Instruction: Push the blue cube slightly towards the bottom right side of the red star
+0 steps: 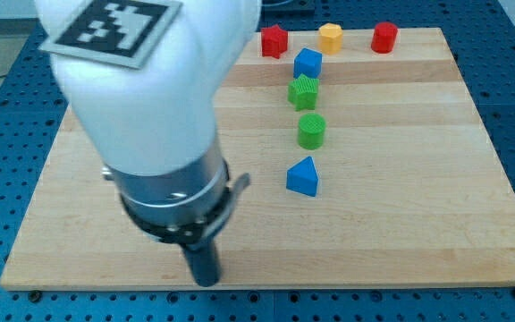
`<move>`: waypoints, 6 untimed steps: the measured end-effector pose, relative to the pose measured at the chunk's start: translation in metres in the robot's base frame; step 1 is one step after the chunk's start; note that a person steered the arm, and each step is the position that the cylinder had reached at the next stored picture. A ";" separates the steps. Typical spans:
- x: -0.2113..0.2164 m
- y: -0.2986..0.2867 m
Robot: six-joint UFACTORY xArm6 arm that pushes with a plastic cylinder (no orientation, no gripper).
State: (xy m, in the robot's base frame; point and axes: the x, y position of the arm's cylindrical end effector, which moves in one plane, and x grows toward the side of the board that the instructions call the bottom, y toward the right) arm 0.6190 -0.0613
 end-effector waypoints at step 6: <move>-0.290 0.196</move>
